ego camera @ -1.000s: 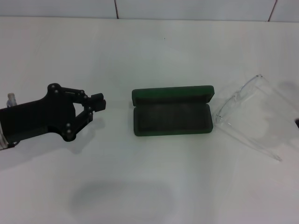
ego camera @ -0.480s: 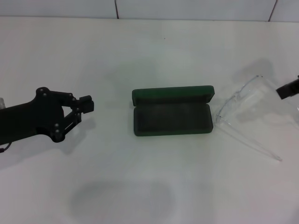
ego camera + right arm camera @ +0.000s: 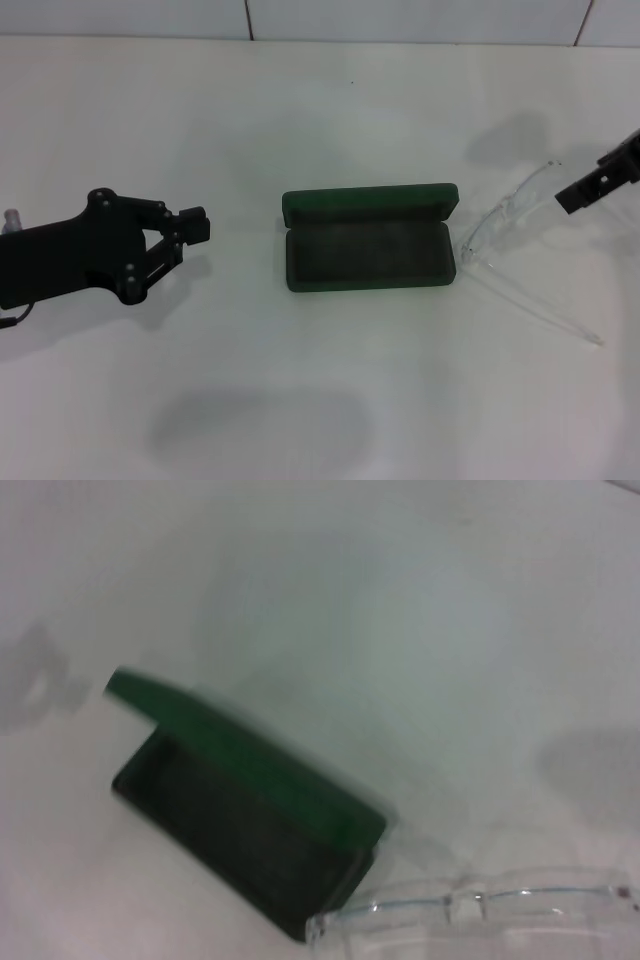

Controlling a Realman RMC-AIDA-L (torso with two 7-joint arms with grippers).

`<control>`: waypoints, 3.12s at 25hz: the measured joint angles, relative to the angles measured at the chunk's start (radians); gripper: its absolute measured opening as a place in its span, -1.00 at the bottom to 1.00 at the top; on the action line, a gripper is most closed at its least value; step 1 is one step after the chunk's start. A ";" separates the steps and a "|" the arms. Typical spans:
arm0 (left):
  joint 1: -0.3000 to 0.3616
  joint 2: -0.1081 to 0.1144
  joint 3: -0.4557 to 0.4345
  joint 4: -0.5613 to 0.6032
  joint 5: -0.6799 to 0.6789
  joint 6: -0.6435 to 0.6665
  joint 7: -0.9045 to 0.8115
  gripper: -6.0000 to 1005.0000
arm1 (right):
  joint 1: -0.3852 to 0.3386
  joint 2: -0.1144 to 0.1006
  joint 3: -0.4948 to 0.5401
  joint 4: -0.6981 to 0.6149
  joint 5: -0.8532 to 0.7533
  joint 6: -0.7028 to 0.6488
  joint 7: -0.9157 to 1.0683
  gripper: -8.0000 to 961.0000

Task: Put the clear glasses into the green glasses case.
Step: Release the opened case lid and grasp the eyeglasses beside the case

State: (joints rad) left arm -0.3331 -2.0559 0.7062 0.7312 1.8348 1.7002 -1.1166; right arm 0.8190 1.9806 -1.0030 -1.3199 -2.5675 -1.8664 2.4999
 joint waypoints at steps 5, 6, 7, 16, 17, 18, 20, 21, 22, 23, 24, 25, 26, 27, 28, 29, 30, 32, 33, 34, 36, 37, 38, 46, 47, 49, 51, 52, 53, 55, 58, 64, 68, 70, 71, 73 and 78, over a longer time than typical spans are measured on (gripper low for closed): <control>-0.016 0.004 -0.003 0.010 0.006 -0.012 -0.074 -0.85 | 0.004 -0.015 -0.114 -0.044 -0.009 -0.023 -0.125 0.64; -0.018 0.004 -0.002 0.018 0.009 -0.017 -0.091 -0.85 | 0.005 -0.019 -0.136 -0.045 -0.012 -0.031 -0.155 0.64; -0.021 0.003 -0.001 0.031 0.013 -0.025 -0.114 -0.85 | 0.006 -0.021 -0.157 -0.045 -0.015 -0.039 -0.189 0.63; -0.013 -0.008 -0.007 0.056 0.011 -0.063 -0.154 -0.86 | -0.013 -0.015 -0.195 -0.121 -0.033 0.032 -0.679 0.60; -0.012 -0.007 -0.007 0.055 0.008 -0.063 -0.155 -0.86 | -0.012 -0.016 -0.201 -0.127 -0.040 0.046 -0.724 0.60; -0.012 -0.008 -0.007 0.054 0.006 -0.064 -0.155 -0.86 | -0.010 -0.016 -0.207 -0.130 -0.048 0.054 -0.767 0.61; -0.009 -0.013 -0.008 0.054 -0.010 -0.064 -0.150 -0.86 | -0.004 -0.011 -0.232 -0.134 -0.100 0.066 -0.858 0.57; -0.005 -0.015 -0.009 0.053 -0.024 -0.064 -0.147 -0.86 | -0.003 -0.005 -0.245 -0.133 -0.126 0.077 -0.904 0.54; -0.001 -0.019 -0.009 0.053 -0.040 -0.064 -0.140 -0.86 | -0.003 -0.005 -0.245 -0.133 -0.126 0.077 -0.904 0.51; 0.005 -0.024 -0.009 0.050 -0.062 -0.065 -0.129 -0.86 | -0.002 -0.001 -0.256 -0.129 -0.145 0.087 -0.951 0.48; 0.007 -0.027 -0.009 0.047 -0.075 -0.066 -0.121 -0.86 | -0.002 0.006 -0.264 -0.119 -0.154 0.095 -1.032 0.47; 0.010 -0.029 -0.009 0.038 -0.096 -0.066 -0.109 -0.86 | 0.000 0.008 -0.264 -0.108 -0.154 0.097 -1.077 0.45; 0.011 -0.030 -0.009 0.030 -0.109 -0.067 -0.103 -0.86 | 0.006 0.009 -0.267 -0.089 -0.153 0.101 -1.111 0.44; 0.011 -0.030 -0.009 0.017 -0.127 -0.068 -0.098 -0.86 | 0.012 0.009 -0.269 -0.077 -0.153 0.103 -1.127 0.42; 0.012 -0.030 -0.008 0.008 -0.138 -0.068 -0.096 -0.86 | 0.024 0.008 -0.273 -0.051 -0.156 0.106 -1.148 0.41; 0.012 -0.030 -0.009 0.001 -0.149 -0.069 -0.095 -0.86 | 0.037 0.008 -0.277 -0.026 -0.159 0.109 -1.162 0.39; 0.013 -0.030 -0.009 -0.006 -0.157 -0.070 -0.093 -0.86 | 0.046 0.009 -0.275 -0.009 -0.164 0.113 -1.181 0.38; 0.015 -0.031 -0.010 -0.019 -0.170 -0.071 -0.082 -0.86 | 0.054 0.016 -0.271 0.018 -0.167 0.134 -1.227 0.35; 0.016 -0.031 -0.010 -0.031 -0.183 -0.072 -0.072 -0.86 | 0.055 0.021 -0.271 0.028 -0.167 0.149 -1.249 0.33; 0.018 -0.032 -0.010 -0.043 -0.191 -0.072 -0.062 -0.86 | 0.056 0.027 -0.271 0.042 -0.166 0.167 -1.271 0.32; 0.019 -0.032 -0.010 -0.060 -0.205 -0.072 -0.046 -0.86 | 0.062 0.033 -0.272 0.076 -0.160 0.192 -1.299 0.28; 0.019 -0.032 -0.010 -0.063 -0.209 -0.072 -0.042 -0.86 | 0.064 0.033 -0.273 0.089 -0.155 0.200 -1.304 0.27; 0.019 -0.032 -0.010 -0.066 -0.212 -0.072 -0.040 -0.86 | 0.066 0.034 -0.275 0.108 -0.146 0.211 -1.312 0.25; 0.017 -0.032 -0.010 -0.072 -0.216 -0.072 -0.023 -0.86 | 0.110 0.034 -0.279 0.247 -0.102 0.296 -1.346 0.25; 0.017 -0.032 -0.010 -0.072 -0.216 -0.072 -0.020 -0.86 | 0.119 0.034 -0.279 0.265 -0.098 0.307 -1.348 0.25; 0.017 -0.032 -0.010 -0.074 -0.216 -0.073 -0.016 -0.86 | 0.134 0.035 -0.279 0.303 -0.090 0.326 -1.356 0.24; 0.017 -0.032 -0.010 -0.077 -0.216 -0.073 -0.016 -0.86 | 0.141 0.035 -0.280 0.325 -0.086 0.341 -1.364 0.24; 0.017 -0.032 -0.010 -0.081 -0.216 -0.073 -0.016 -0.86 | 0.143 0.037 -0.280 0.342 -0.086 0.354 -1.370 0.24; 0.018 -0.033 -0.010 -0.085 -0.216 -0.073 -0.015 -0.86 | 0.144 0.037 -0.280 0.348 -0.086 0.357 -1.372 0.24; 0.018 -0.033 -0.010 -0.091 -0.216 -0.073 -0.013 -0.86 | 0.146 0.038 -0.281 0.364 -0.086 0.363 -1.375 0.24; 0.018 -0.033 -0.010 -0.097 -0.217 -0.073 -0.008 -0.86 | 0.147 0.039 -0.282 0.384 -0.092 0.371 -1.375 0.24; 0.017 -0.033 -0.010 -0.123 -0.217 -0.074 0.025 -0.86 | 0.155 0.040 -0.282 0.409 -0.092 0.398 -1.375 0.23; 0.016 -0.033 -0.010 -0.128 -0.218 -0.081 0.035 -0.86 | 0.180 0.036 -0.276 0.465 -0.093 0.432 -1.375 0.23; 0.018 -0.033 -0.010 -0.129 -0.218 -0.083 0.036 -0.86 | 0.188 0.035 -0.273 0.485 -0.090 0.448 -1.375 0.21; 0.018 -0.033 -0.010 -0.129 -0.218 -0.083 0.036 -0.86 | 0.190 0.035 -0.273 0.493 -0.089 0.456 -1.375 0.20; 0.019 -0.033 -0.010 -0.129 -0.218 -0.083 0.036 -0.86 | 0.191 0.035 -0.273 0.505 -0.091 0.466 -1.375 0.18; 0.019 -0.033 -0.010 -0.135 -0.218 -0.084 0.038 -0.86 | 0.197 0.035 -0.275 0.541 -0.088 0.495 -1.379 0.16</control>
State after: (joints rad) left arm -0.3142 -2.0892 0.6964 0.5959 1.6166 1.6167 -1.0789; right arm 1.0158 2.0161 -1.2784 -0.7785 -2.6559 -1.3717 1.1207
